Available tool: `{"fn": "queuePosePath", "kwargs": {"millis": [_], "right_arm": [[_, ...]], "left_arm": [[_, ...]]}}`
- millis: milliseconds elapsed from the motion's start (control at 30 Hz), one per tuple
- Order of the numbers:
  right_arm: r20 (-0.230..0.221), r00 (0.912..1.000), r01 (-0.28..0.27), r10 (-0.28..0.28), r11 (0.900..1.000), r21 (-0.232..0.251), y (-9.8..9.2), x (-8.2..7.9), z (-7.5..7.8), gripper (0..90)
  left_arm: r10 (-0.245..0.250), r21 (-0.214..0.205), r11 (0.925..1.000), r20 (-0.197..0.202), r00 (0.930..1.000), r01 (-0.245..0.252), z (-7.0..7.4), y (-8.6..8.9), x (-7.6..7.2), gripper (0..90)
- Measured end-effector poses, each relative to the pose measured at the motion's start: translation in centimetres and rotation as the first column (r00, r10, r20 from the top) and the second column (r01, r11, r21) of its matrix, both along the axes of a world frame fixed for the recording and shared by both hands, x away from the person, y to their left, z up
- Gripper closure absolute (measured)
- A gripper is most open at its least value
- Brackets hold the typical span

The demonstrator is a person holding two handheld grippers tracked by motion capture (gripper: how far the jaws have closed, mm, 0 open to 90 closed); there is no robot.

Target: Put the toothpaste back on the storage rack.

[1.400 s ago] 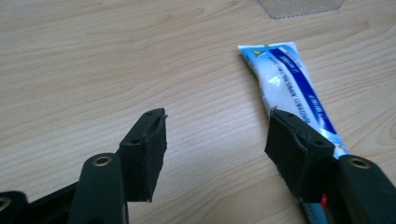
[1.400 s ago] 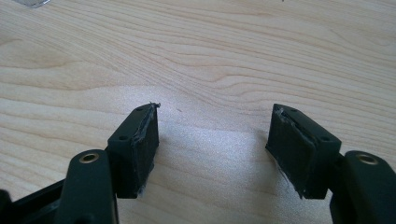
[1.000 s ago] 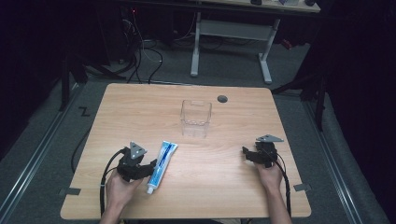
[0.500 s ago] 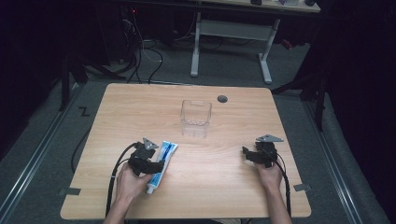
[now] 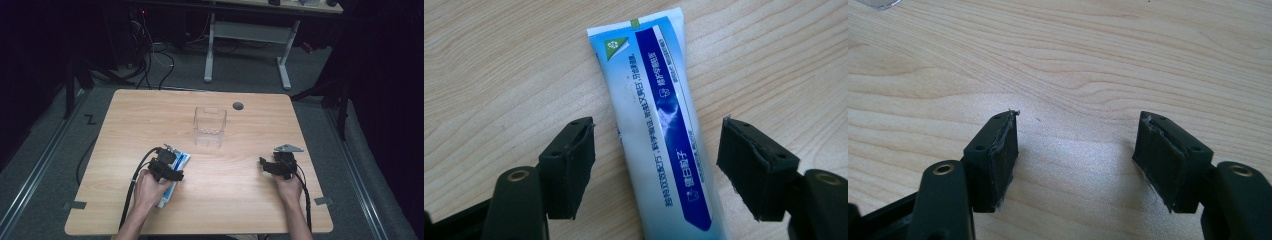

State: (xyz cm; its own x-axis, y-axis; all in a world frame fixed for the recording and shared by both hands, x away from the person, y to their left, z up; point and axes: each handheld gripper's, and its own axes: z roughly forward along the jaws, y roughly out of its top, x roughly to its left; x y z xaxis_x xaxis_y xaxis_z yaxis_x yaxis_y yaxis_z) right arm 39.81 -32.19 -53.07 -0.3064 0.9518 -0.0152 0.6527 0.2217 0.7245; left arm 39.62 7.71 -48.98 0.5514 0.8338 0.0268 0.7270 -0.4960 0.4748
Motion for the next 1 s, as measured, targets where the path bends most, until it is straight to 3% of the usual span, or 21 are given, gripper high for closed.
{"fn": "queuePosePath", "kwargs": {"millis": [233, 467, 1000], "right_arm": [[0.0, 1.0, 0.0, 0.0, 1.0, 0.0, 0.0, 0.0, 0.0, 33.8], [0.0, 1.0, 0.0, 0.0, 1.0, 0.001, 0.0, 0.0, 0.0, 33.8], [0.0, 1.0, 0.0, 0.0, 1.0, 0.001, 0.0, 0.0, 0.0, 33.8]], "left_arm": [[0.021, 0.023, 0.9995, -0.035, 0.9991, -0.02, -0.1, -0.8, 1.0, 30.7], [0.043, 0.076, 0.9964, -0.085, 0.9954, -0.037, -1.0, -1.5, 2.1, 30.1], [0.052, 0.039, 0.9981, -0.135, 0.9894, -0.047, -0.9, -1.5, 2.8, 44.5]]}}
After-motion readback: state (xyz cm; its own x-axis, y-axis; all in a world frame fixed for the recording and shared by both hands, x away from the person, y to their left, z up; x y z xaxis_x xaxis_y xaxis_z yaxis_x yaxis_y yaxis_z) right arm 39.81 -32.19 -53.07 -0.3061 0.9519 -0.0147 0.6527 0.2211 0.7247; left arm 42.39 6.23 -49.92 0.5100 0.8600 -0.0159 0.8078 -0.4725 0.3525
